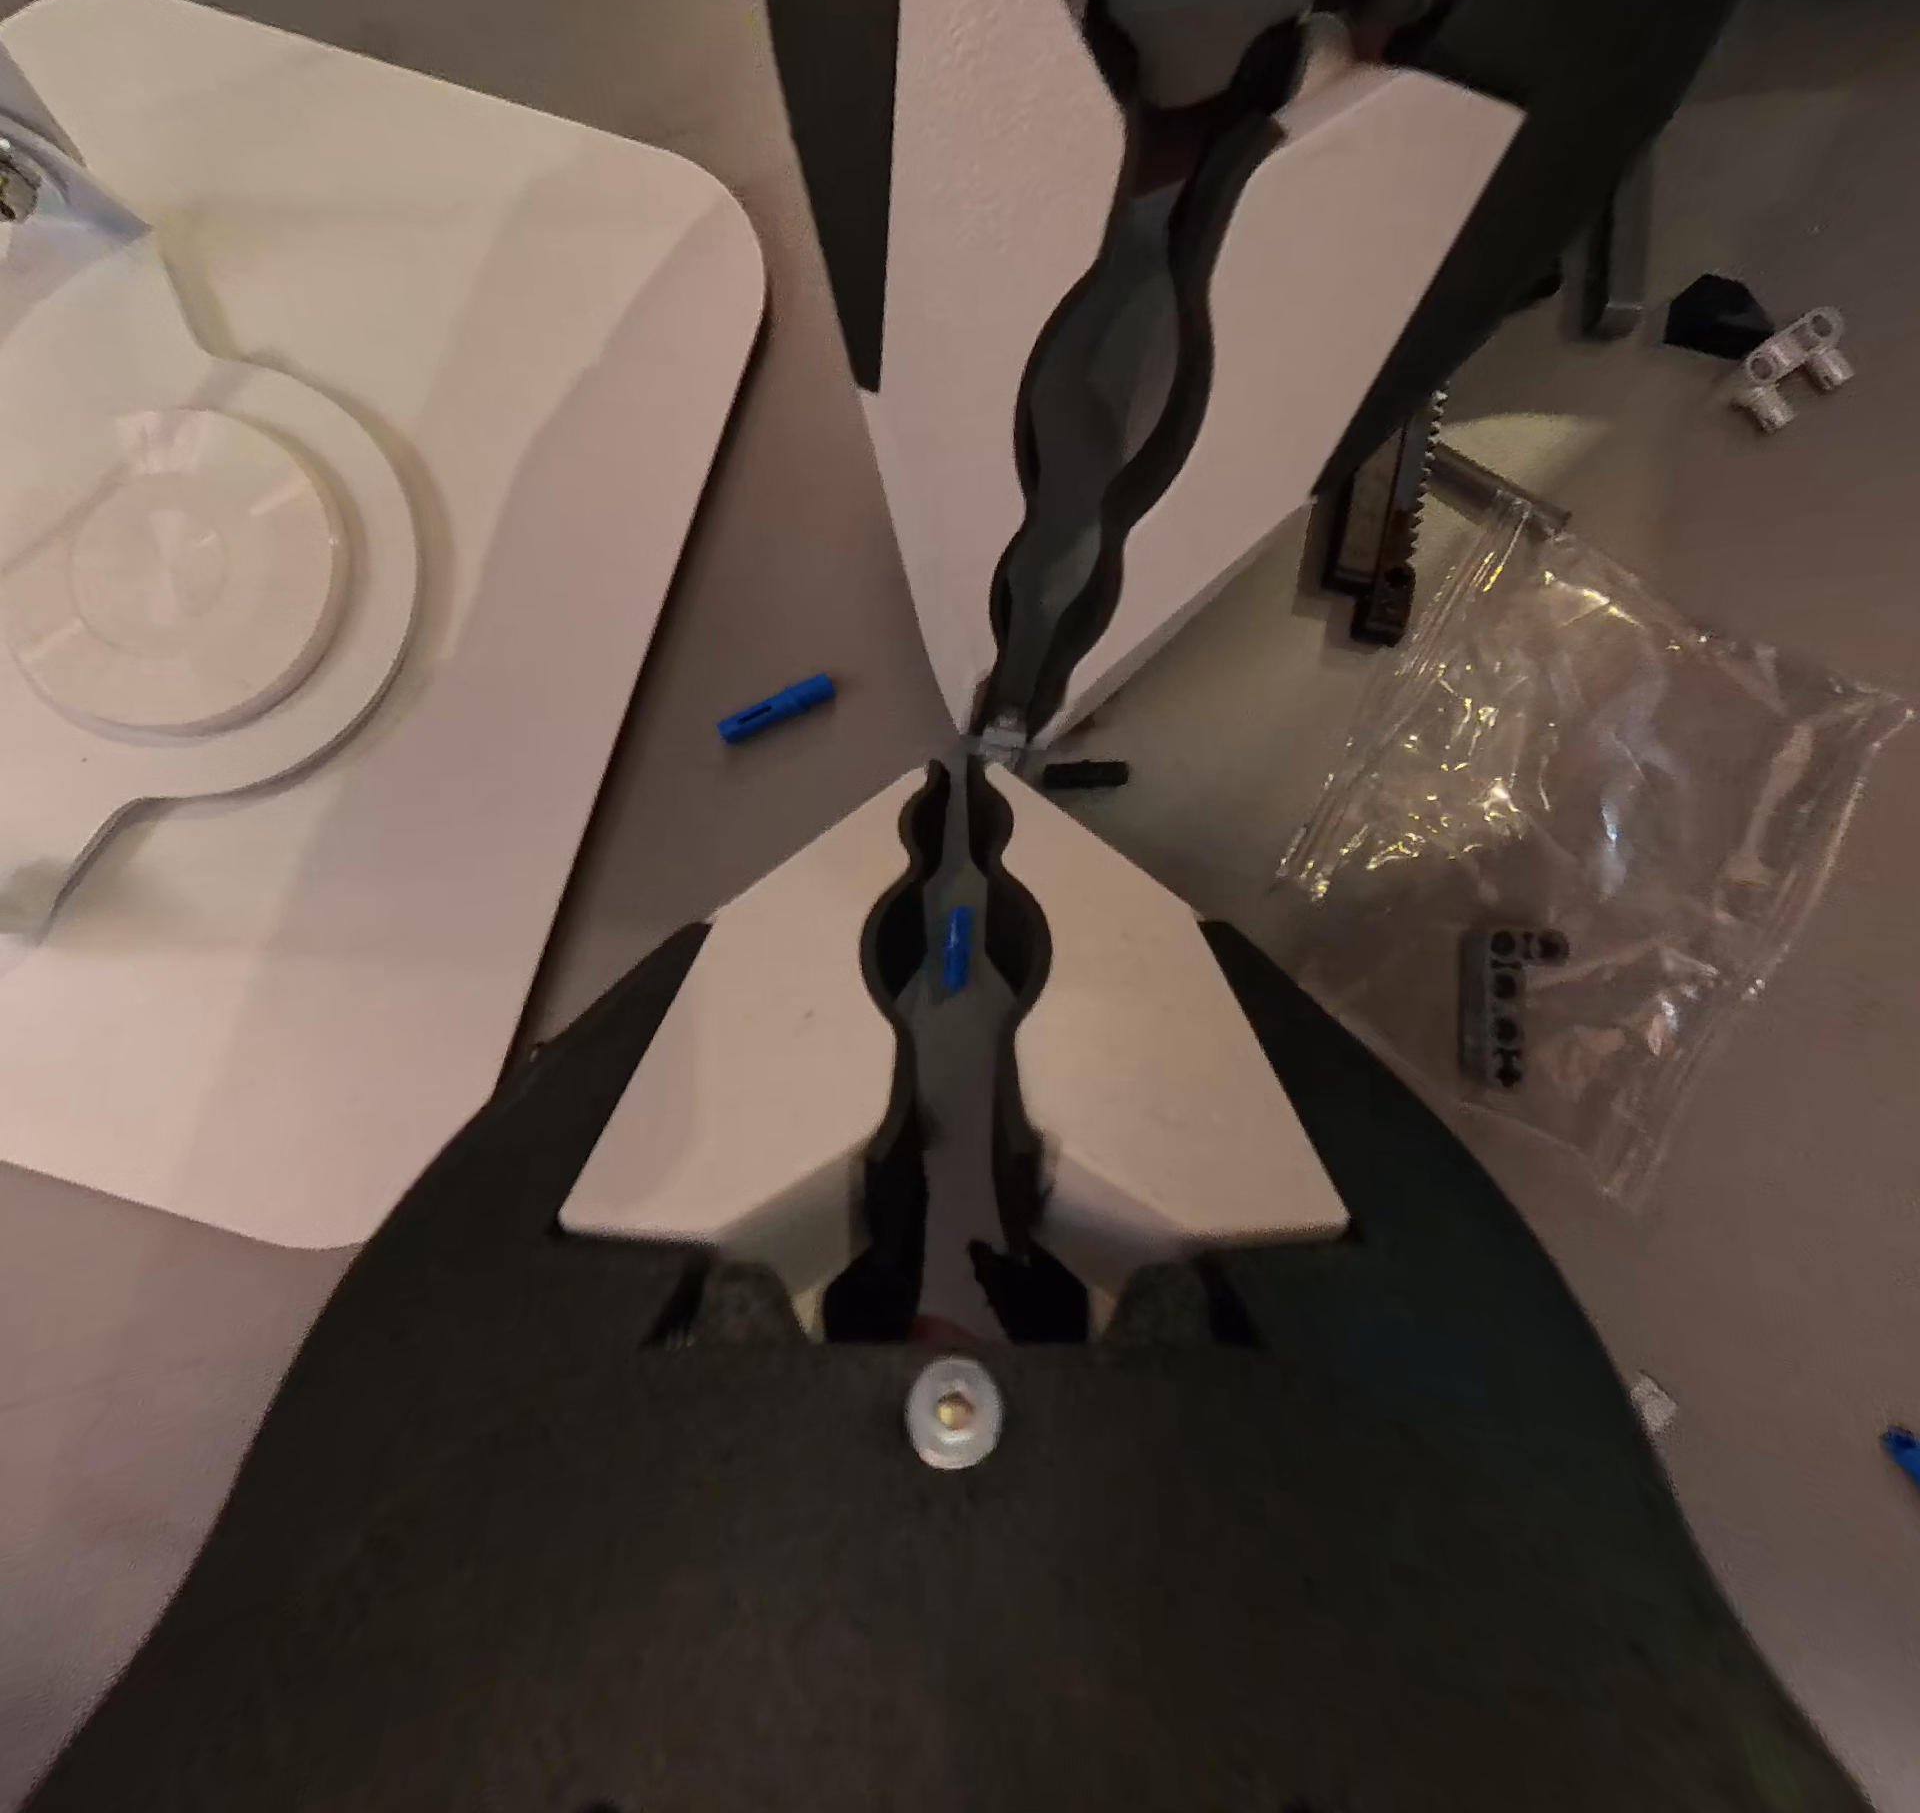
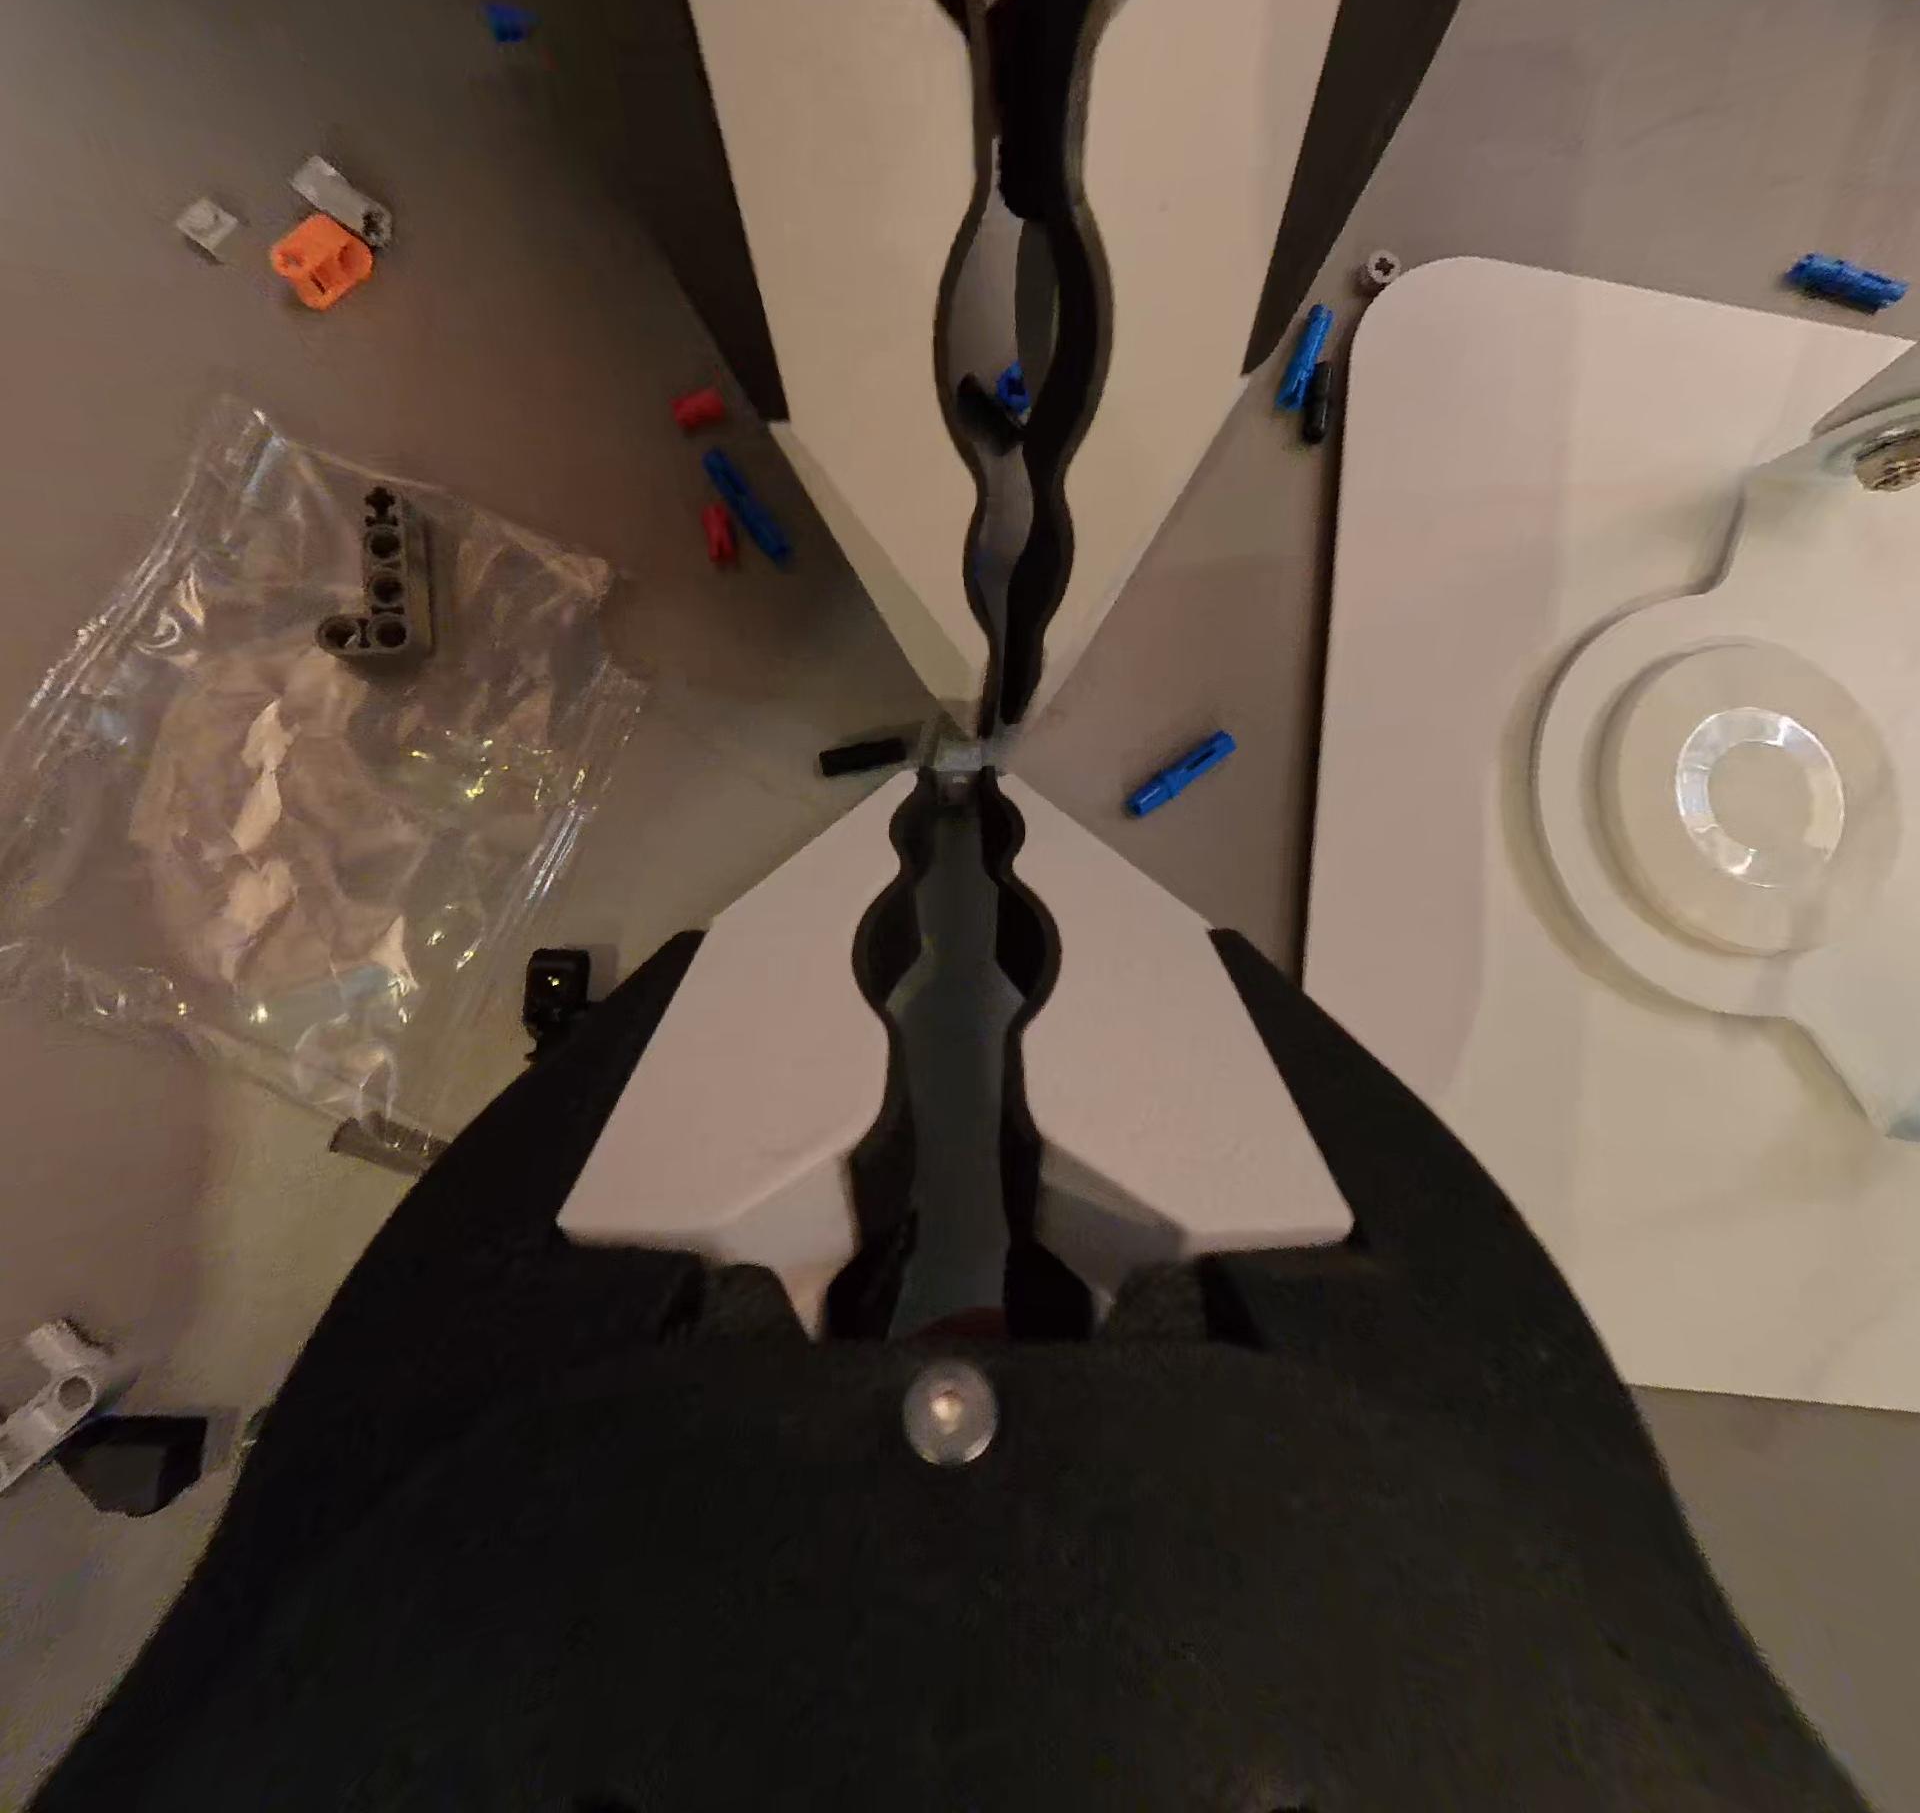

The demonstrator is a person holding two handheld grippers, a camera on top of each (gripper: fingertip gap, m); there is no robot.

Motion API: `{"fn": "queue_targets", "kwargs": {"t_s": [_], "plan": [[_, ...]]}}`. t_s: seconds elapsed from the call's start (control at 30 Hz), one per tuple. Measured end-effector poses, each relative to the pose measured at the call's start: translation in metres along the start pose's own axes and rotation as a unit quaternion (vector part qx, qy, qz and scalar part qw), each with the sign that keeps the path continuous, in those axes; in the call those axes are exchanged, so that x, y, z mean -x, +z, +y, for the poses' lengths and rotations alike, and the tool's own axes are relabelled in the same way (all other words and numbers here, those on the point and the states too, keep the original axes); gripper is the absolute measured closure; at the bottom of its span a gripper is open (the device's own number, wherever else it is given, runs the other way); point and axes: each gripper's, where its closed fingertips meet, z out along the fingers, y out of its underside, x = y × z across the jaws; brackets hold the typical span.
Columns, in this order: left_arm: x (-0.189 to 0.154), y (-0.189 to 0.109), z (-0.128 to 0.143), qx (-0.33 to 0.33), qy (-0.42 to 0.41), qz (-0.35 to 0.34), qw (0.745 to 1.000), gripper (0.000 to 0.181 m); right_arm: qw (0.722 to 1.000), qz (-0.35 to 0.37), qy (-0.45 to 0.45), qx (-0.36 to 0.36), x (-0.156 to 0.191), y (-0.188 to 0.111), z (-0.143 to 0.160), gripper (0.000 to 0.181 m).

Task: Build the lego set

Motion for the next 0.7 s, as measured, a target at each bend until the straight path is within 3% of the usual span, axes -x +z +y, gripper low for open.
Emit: {"fn": "queue_targets", "kwargs": {"t_s": [0.53, 0.7], "plan": [[-0.0032, 0.0052, 0.0062, 0.012, 0.001, 0.01, 1.0, 0.181, 0.999, -0.002, 0.016, 0.033, -0.0003, 0.005, -0.0035, 0.174], [-0.0033, 0.0051, 0.0064, 0.01, -0.001, 0.01, 1.0, 0.181, 0.999, 0.004, 0.031, 0.028, -0.0013, 0.0044, -0.0025, 0.164]]}}
